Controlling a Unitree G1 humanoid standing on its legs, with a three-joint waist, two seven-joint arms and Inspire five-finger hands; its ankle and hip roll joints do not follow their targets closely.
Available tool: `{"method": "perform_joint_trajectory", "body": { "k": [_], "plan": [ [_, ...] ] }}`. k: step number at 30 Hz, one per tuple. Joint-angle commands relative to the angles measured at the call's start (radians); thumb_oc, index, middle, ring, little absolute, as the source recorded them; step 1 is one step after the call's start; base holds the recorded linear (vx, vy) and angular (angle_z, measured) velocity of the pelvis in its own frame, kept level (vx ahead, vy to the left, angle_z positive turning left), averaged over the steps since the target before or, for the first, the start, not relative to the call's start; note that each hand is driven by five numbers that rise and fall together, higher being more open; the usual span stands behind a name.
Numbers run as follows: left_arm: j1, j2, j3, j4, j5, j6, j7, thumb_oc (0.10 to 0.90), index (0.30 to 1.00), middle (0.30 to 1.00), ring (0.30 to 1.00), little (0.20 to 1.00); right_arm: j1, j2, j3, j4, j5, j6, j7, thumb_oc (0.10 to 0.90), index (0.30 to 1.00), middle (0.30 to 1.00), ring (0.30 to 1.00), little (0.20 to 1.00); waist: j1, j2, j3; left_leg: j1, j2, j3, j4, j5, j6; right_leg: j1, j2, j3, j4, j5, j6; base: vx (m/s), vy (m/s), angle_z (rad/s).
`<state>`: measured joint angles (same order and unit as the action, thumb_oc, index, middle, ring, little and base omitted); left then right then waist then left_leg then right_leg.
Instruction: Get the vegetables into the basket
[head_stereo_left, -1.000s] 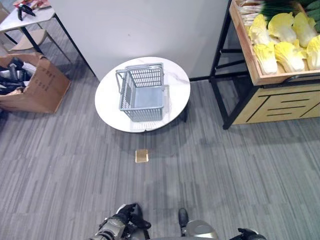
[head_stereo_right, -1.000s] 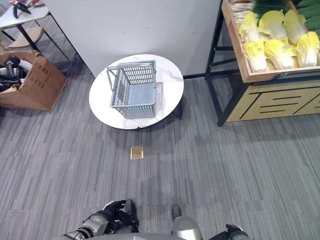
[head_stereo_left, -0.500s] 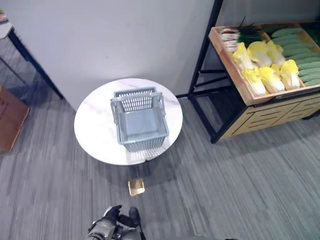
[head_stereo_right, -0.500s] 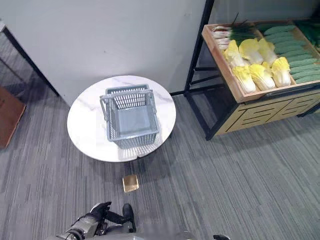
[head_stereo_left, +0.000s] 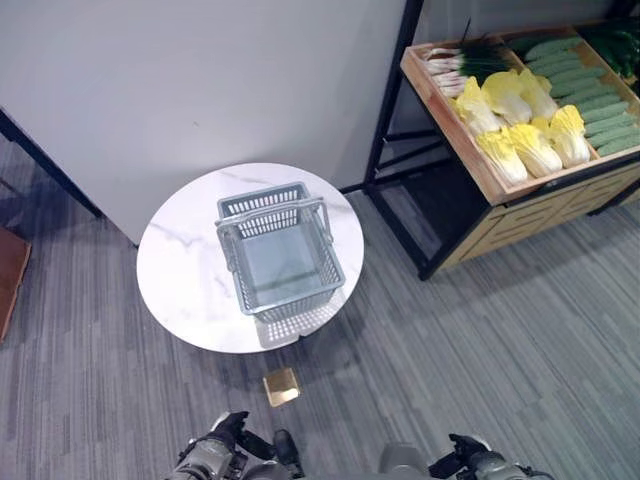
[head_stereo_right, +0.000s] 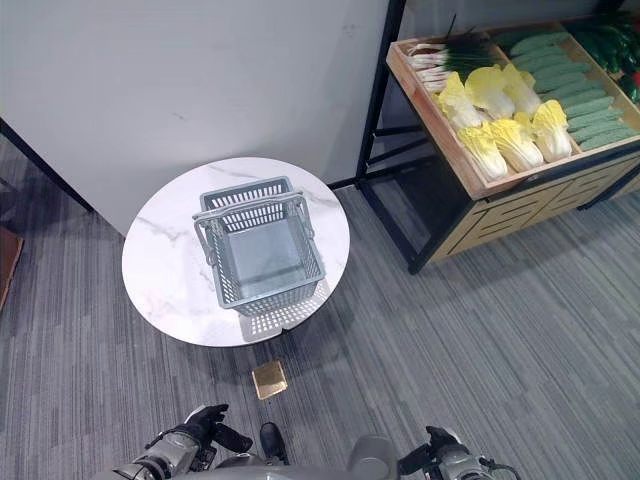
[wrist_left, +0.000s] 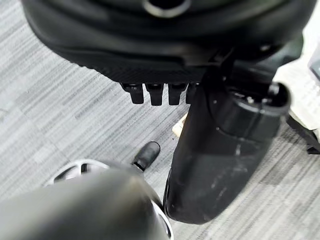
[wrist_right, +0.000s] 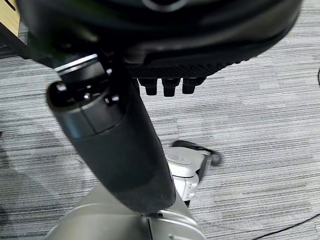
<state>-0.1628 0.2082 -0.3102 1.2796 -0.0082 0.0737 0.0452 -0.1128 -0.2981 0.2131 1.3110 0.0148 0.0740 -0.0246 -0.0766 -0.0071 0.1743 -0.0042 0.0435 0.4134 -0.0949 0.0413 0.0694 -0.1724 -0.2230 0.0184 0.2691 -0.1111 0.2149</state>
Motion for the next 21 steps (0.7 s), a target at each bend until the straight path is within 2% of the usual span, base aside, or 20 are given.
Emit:
{"method": "perform_joint_trajectory", "body": {
  "k": [1,2,5,13,17,21],
  "plan": [
    [0.027,0.025,0.023,0.022,0.059,0.007,0.003,0.9,1.0,1.0,1.0,1.0,-0.005,-0.017,0.05,-0.007,0.017,0.007,-0.008,0.9,1.0,1.0,1.0,1.0,-0.062,-0.018,0.057,0.037,0.023,-0.066,0.008,0.013,-0.158,0.001,0.084,0.05,-0.202,0.235,-0.017,0.22,-0.038,0.2],
    [0.026,0.03,0.02,0.021,0.073,0.003,0.002,0.9,1.0,1.0,1.0,1.0,-0.004,-0.019,0.056,-0.005,0.017,0.007,-0.005,0.9,1.0,1.0,1.0,1.0,-0.075,-0.016,0.058,0.049,0.022,-0.083,0.008,0.005,-0.158,-0.007,0.105,0.105,-0.208,0.233,-0.013,0.19,-0.036,0.57],
    [0.034,0.016,0.017,0.023,0.076,0.0,0.006,0.9,1.0,1.0,1.0,1.0,0.0,-0.016,0.053,-0.001,0.032,0.004,-0.009,0.9,1.0,1.0,1.0,1.0,-0.064,-0.017,0.049,0.054,0.012,-0.104,0.008,0.01,-0.154,0.036,0.099,0.076,-0.24,0.229,-0.024,0.06,-0.035,0.87],
    [0.048,0.003,0.014,0.045,0.096,0.013,0.012,0.9,1.0,1.0,1.0,1.0,0.012,-0.019,0.055,0.007,0.03,0.007,-0.008,0.9,1.0,1.0,1.0,1.0,-0.055,0.006,0.023,0.064,0.017,-0.162,0.008,0.017,-0.162,0.146,0.112,0.041,-0.301,0.192,-0.063,0.03,-0.08,0.22],
    [0.078,0.013,0.075,0.074,0.06,0.016,0.046,0.9,1.0,1.0,1.0,1.0,0.018,-0.017,0.053,0.007,0.033,0.002,-0.016,0.9,1.0,1.0,1.0,1.0,-0.029,0.007,0.008,0.079,0.015,-0.194,0.008,0.017,-0.164,0.185,0.12,0.022,-0.319,0.181,-0.079,0.05,-0.085,0.16],
    [0.083,0.018,0.104,0.064,0.024,0.008,0.063,0.9,1.0,1.0,1.0,1.0,0.014,-0.022,0.05,-0.032,0.046,-0.007,-0.029,0.9,1.0,1.0,1.0,1.0,-0.025,0.005,0.006,0.087,0.015,-0.204,0.008,0.02,-0.166,0.203,0.124,0.016,-0.33,0.179,-0.083,0.06,-0.05,0.12]
  ]
}}
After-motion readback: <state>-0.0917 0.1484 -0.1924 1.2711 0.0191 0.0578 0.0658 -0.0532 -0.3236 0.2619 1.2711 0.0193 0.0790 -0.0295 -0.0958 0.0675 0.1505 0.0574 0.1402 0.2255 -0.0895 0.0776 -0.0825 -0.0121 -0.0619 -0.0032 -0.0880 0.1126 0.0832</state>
